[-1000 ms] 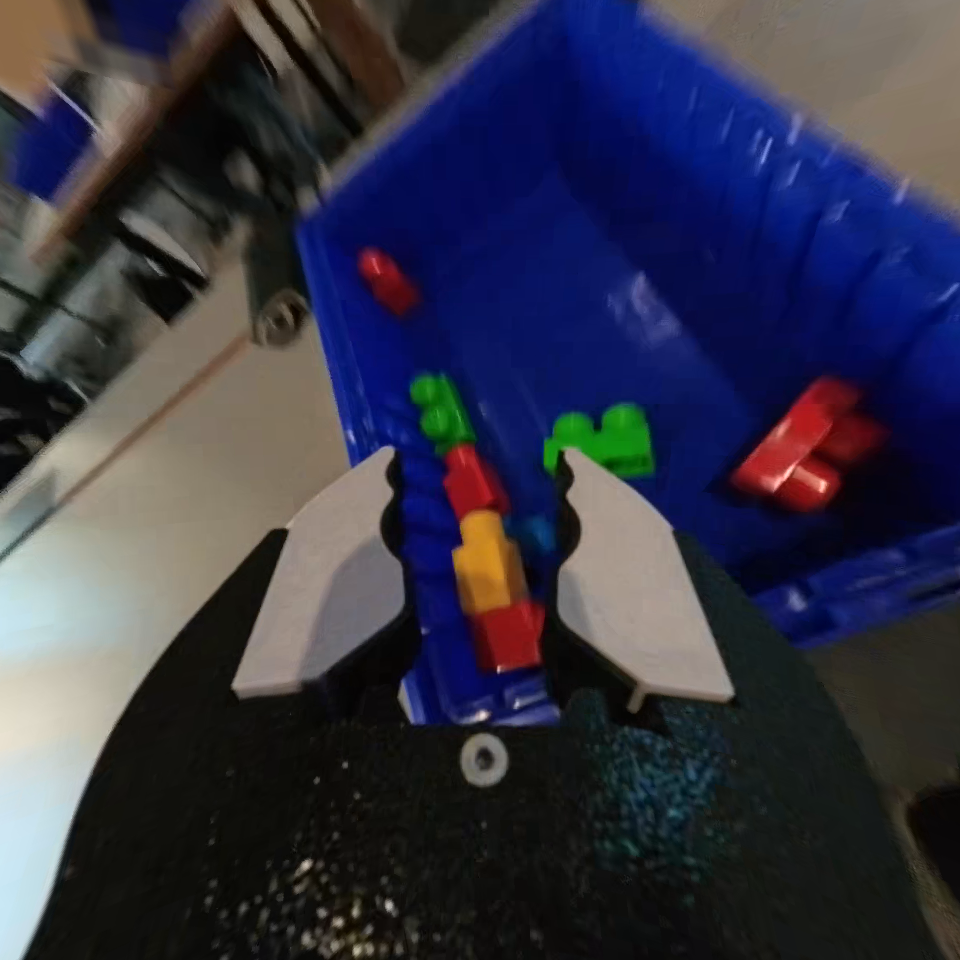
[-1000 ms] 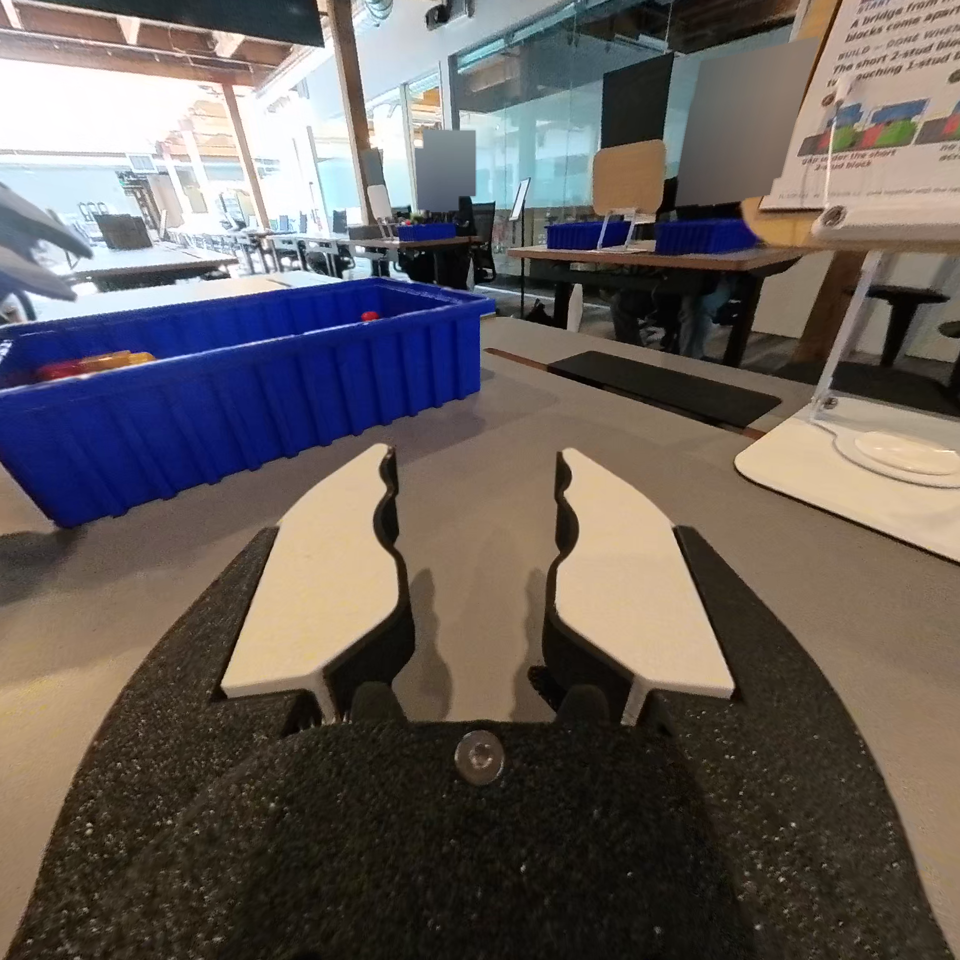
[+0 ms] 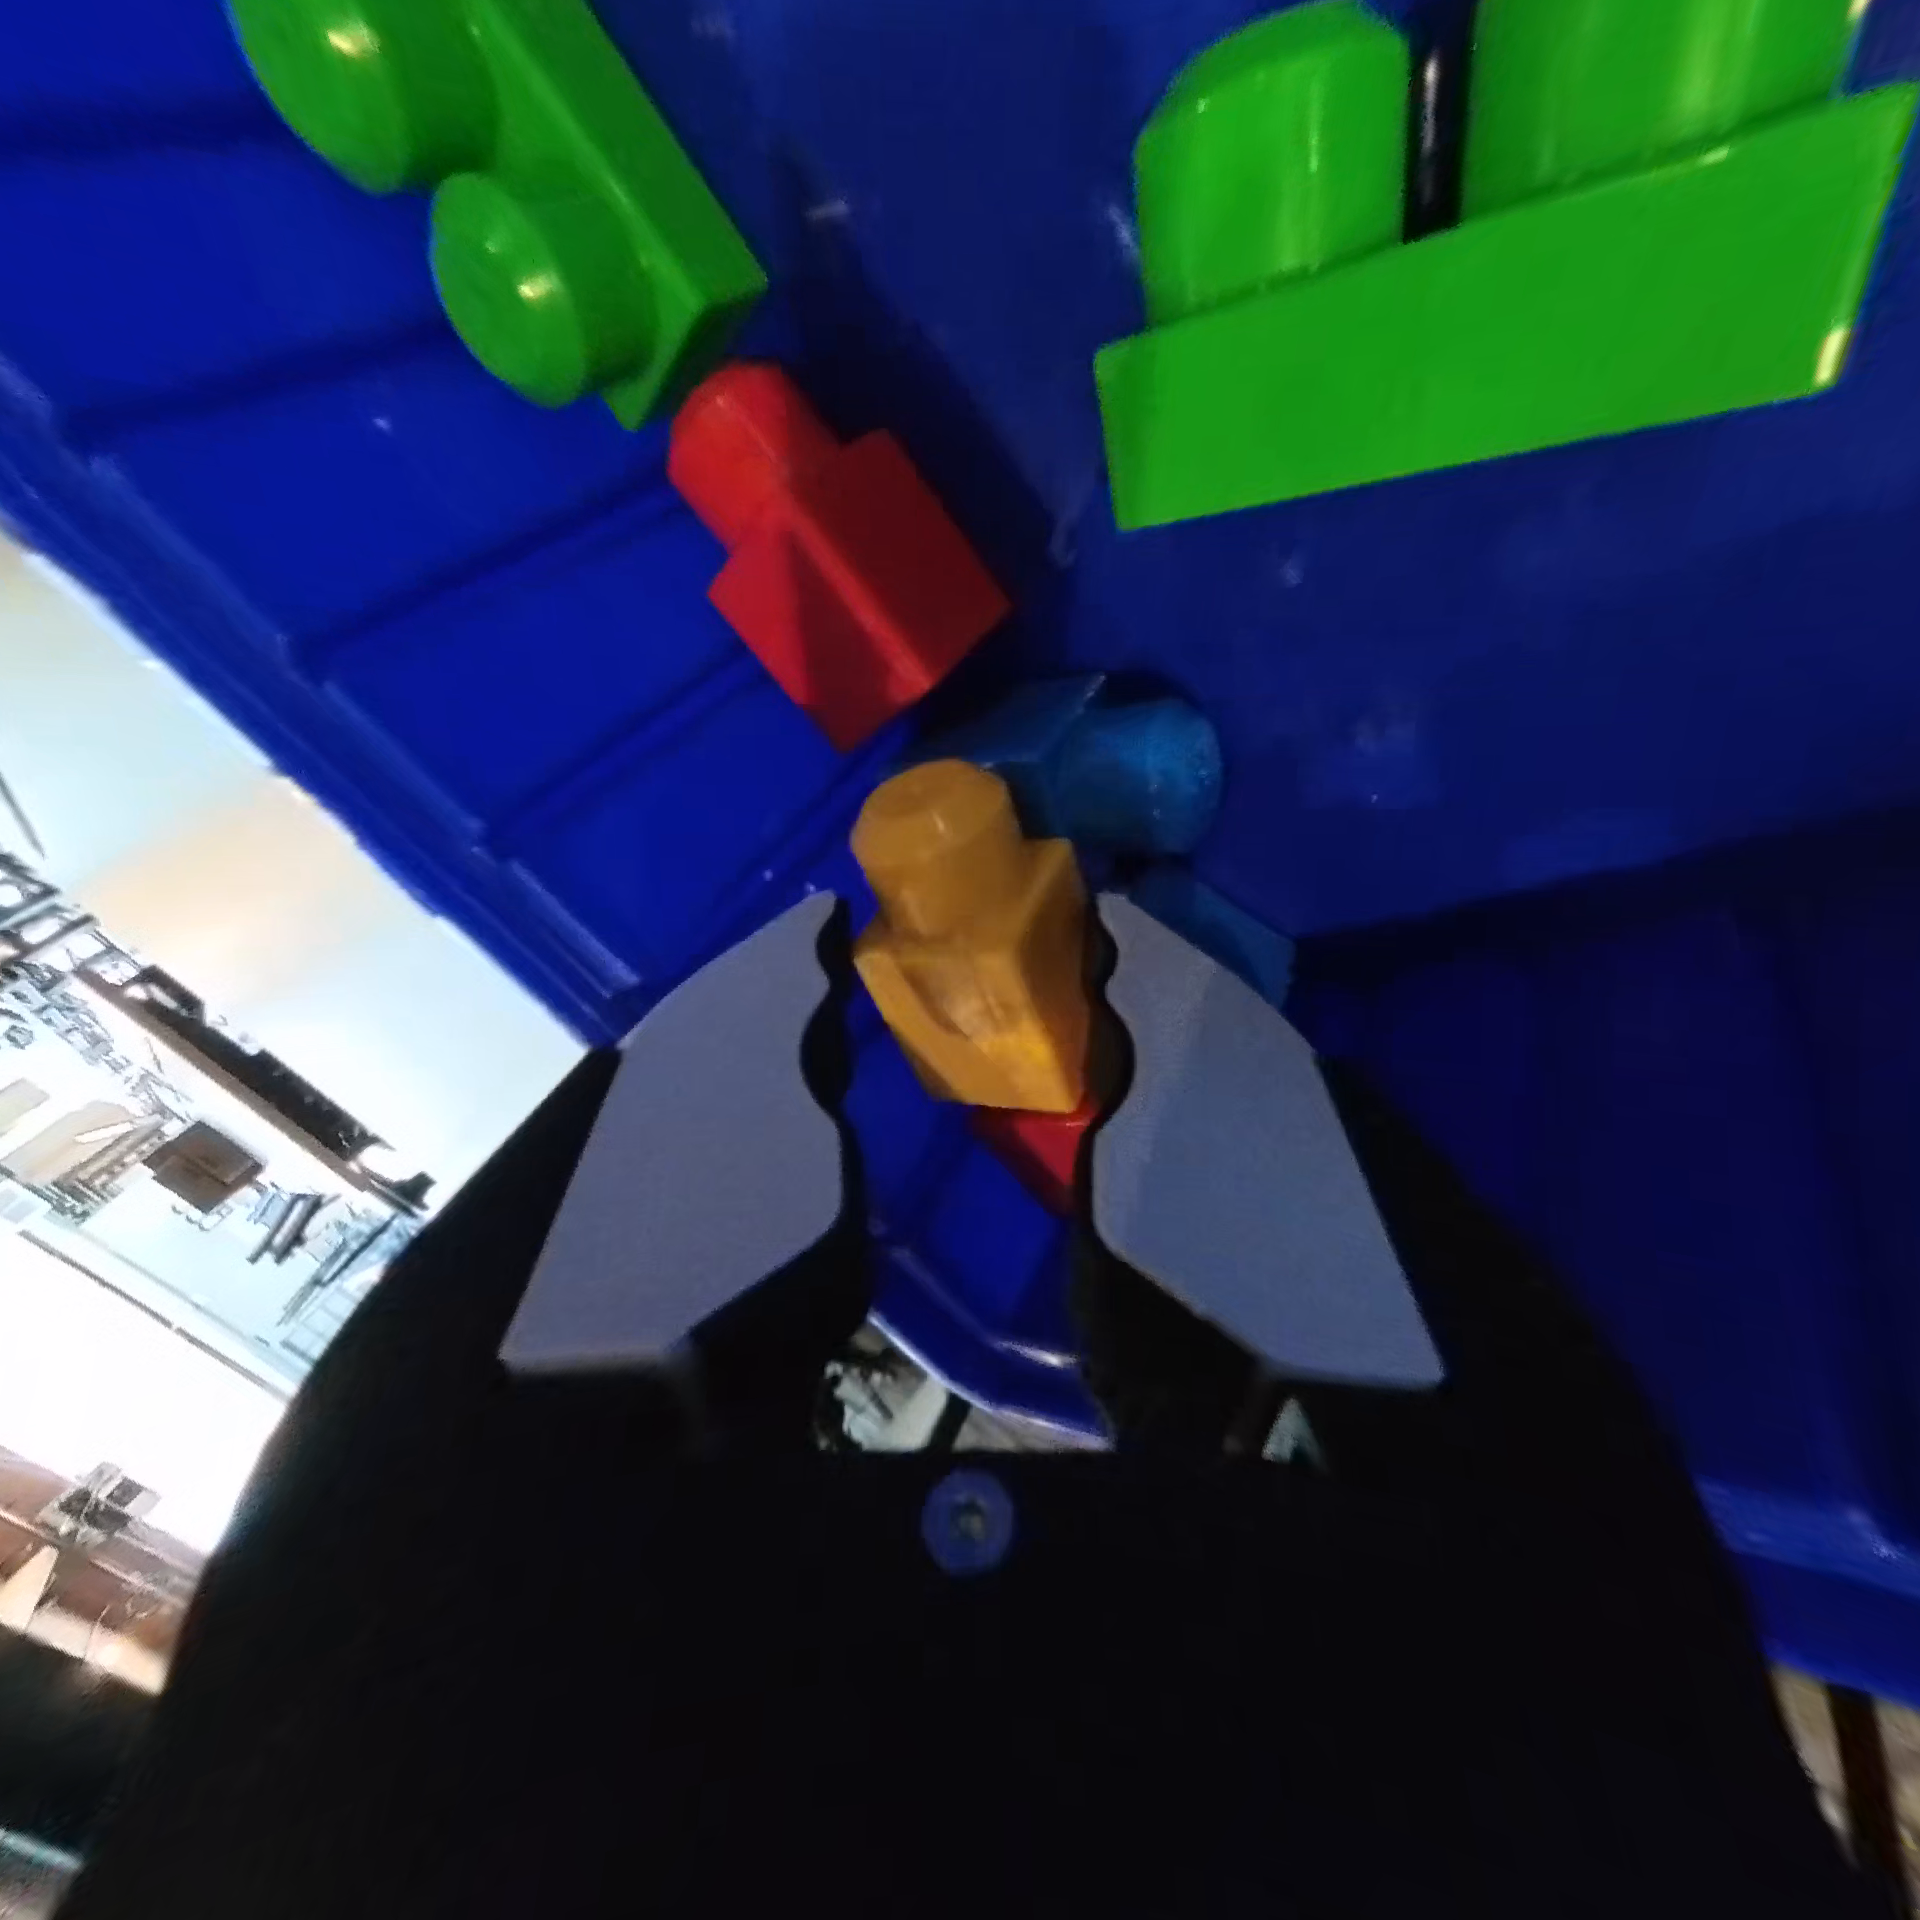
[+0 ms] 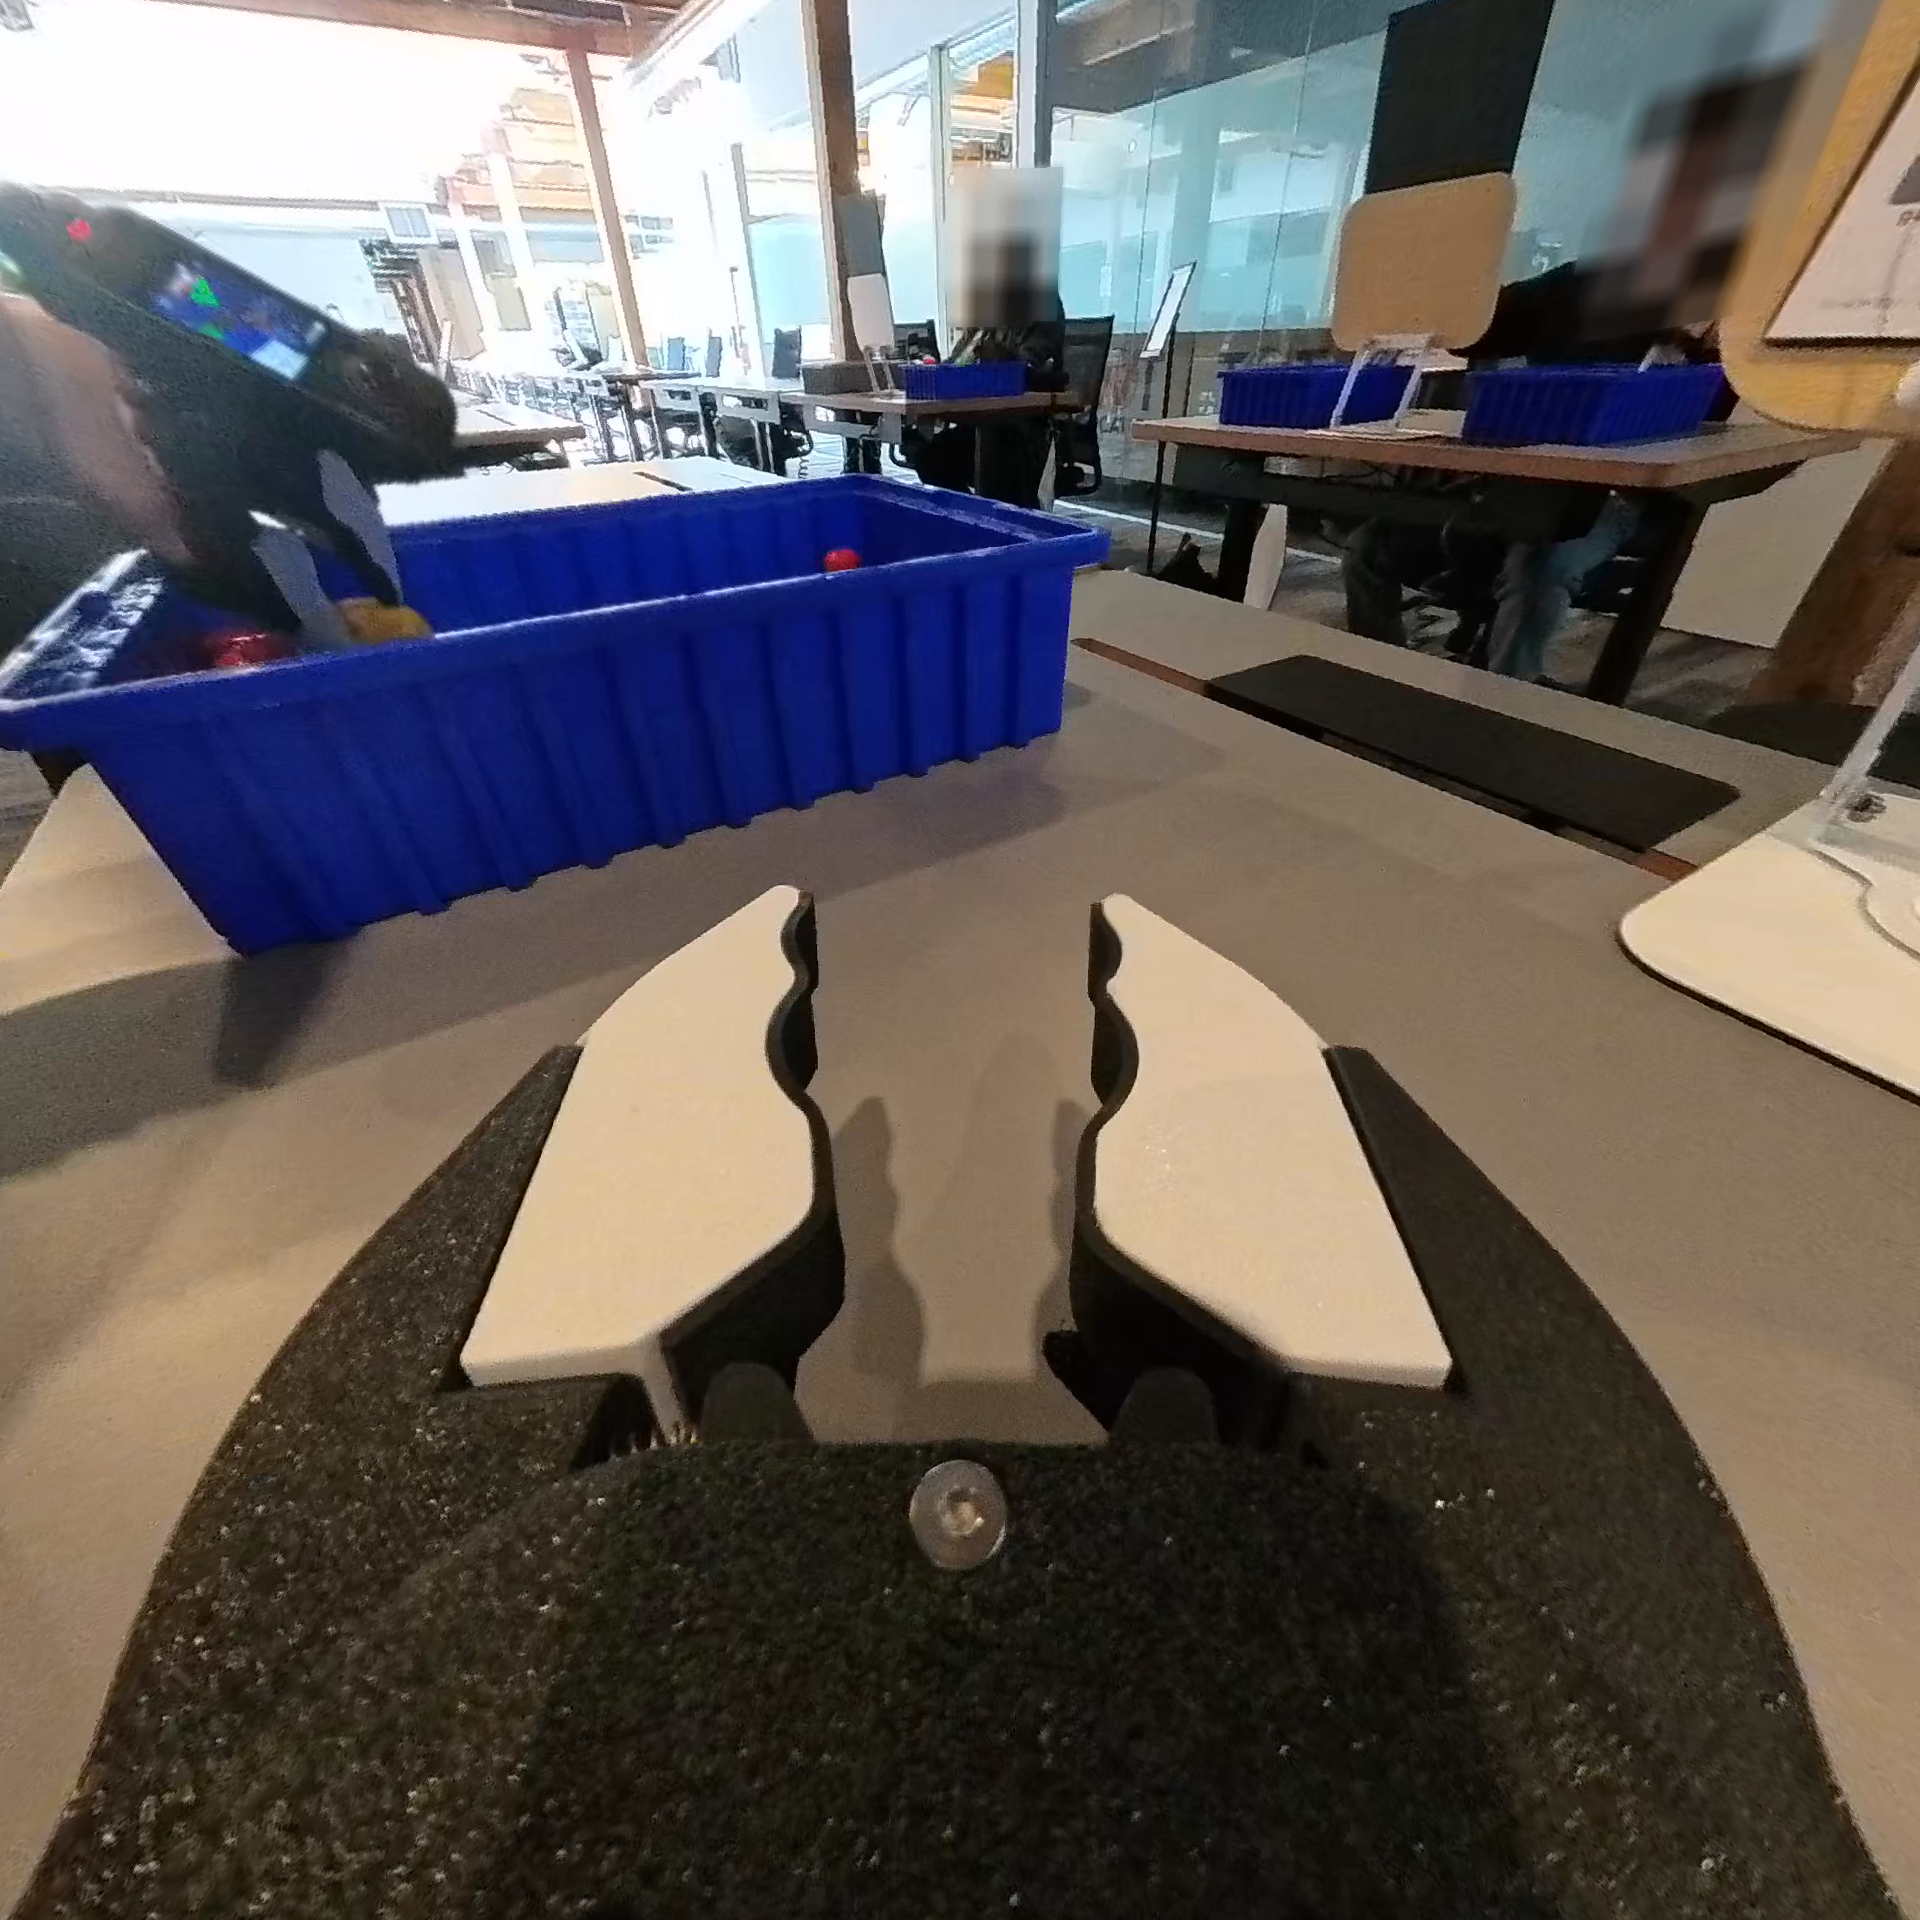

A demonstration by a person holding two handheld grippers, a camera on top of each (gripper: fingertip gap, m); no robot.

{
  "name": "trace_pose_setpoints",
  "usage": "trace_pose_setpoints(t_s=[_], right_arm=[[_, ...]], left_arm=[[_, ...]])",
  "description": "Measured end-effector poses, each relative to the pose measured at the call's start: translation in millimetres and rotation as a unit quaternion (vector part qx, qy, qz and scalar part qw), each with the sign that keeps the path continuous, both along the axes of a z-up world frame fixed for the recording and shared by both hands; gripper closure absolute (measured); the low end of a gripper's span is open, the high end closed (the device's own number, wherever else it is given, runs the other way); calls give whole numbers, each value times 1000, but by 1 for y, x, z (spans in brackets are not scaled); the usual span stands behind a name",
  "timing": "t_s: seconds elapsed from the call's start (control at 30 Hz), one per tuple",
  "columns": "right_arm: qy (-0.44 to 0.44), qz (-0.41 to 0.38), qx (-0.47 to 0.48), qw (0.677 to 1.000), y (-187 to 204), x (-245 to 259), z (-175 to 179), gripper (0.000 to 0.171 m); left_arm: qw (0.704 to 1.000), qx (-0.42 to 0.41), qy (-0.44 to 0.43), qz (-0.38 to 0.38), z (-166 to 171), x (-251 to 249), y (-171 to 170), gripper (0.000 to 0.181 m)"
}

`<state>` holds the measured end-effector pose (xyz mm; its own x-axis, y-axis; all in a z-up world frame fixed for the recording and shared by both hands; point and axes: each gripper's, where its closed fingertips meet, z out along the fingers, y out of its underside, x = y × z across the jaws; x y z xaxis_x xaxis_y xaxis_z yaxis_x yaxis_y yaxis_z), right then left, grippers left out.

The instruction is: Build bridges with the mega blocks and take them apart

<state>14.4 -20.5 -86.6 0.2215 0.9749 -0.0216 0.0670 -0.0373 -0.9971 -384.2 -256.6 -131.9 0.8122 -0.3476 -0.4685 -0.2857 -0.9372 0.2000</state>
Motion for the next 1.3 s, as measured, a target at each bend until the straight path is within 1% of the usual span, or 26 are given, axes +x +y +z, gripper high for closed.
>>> trace_pose_setpoints(t_s=[0.07, 0.13, 0.17, 0.3, 0.4, 0.5, 0.6, 0.7, 0.8, 0.9, 0.97, 1.03, 1.1, 1.2, 1.3], right_arm=[[-2, 4, -1, 1000, -1, -1, -1, 122], [-6, 16, -9, 1000, -5, -2, -3, 130], [-7, 20, -13, 1000, -6, -3, -3, 131], [-10, 32, -16, 999, -10, -5, -5, 130], [-10, 43, -17, 999, -14, -8, -6, 129], [-17, 49, -11, 999, -17, -10, -8, 129], [-23, 53, -1, 998, -19, -11, -9, 129], [-24, 47, 9, 999, -17, -10, -9, 129], [-15, 37, 6, 999, -10, -5, -7, 129], [-24, -8, 16, 1000, 9, 7, -10, 132], [-22, -42, 24, 999, 23, 18, -8, 134], [0, -57, 15, 998, 31, 27, -4, 135], [28, -59, -9, 998, 36, 33, 1, 135], [36, -64, -25, 997, 41, 36, 0, 134], [26, -49, -24, 998, 37, 32, -2, 134]], left_arm=[[999, 37, 12, -15, 9, 0, 5, 140], [997, 79, 17, -21, 20, 3, 10, 141], [995, 98, 16, -22, 26, 4, 12, 141], [986, 165, 23, -26, 50, 5, 19, 141], [968, 244, 11, -52, 74, 23, 36, 141], [936, 337, -26, -104, 101, 68, 60, 141], [890, 417, -83, -164, 125, 134, 81, 141], [846, 454, -168, -225, 138, 213, 98, 141], [810, 472, -235, -256, 142, 276, 118, 141], [771, 494, -305, -263, 131, 328, 144, 142], [750, 502, -341, -264, 110, 354, 163, 142], [738, 512, -351, -264, 86, 367, 183, 142], [734, 518, -350, -266, 62, 373, 198, 142], [728, 515, -358, -277, 34, 381, 211, 142], [750, 466, -384, -271, 8, 387, 213, 141]])
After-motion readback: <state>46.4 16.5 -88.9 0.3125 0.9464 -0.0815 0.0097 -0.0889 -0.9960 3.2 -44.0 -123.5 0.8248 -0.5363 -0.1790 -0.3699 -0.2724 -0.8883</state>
